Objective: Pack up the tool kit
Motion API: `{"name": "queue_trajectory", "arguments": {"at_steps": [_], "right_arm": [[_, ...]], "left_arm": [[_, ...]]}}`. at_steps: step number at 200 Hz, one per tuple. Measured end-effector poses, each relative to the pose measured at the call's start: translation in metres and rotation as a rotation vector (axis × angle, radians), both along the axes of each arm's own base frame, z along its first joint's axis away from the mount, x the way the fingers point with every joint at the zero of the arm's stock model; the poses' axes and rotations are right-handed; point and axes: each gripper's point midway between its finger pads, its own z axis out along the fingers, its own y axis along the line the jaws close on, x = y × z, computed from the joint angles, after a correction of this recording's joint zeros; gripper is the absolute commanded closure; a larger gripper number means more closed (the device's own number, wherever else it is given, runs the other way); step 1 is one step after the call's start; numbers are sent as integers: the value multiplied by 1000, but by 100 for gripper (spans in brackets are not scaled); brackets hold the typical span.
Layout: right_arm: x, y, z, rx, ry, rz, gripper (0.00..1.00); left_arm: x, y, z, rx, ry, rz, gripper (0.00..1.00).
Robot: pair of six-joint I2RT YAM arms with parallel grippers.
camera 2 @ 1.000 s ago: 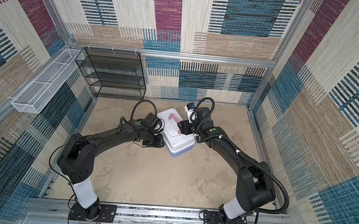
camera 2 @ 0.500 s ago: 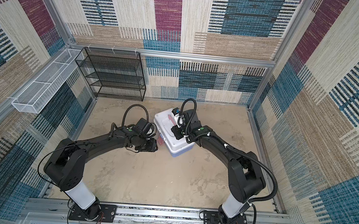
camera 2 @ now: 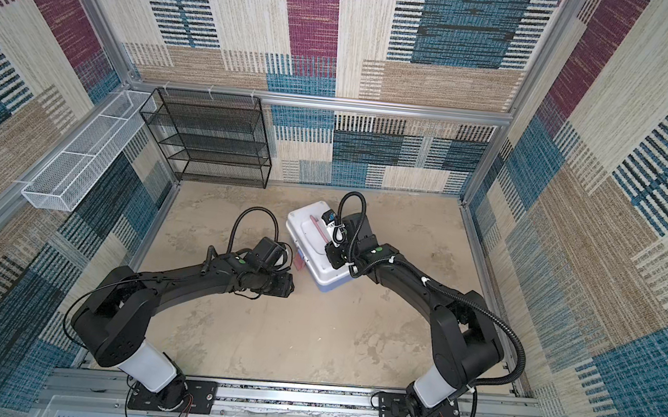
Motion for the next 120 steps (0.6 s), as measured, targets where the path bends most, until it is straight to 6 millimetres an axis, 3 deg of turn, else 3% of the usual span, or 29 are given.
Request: {"name": "queue_trajectory", "arguments": {"at_steps": [35,120], "right_arm": [[-3,0,3,14,-4,0,52],[-5,-2,8,44,4,-27,45]], "left_arm": [[11,-5,-3,-3,-42,25,36],[35,-17,-14,-21,-109,49,34]]}}
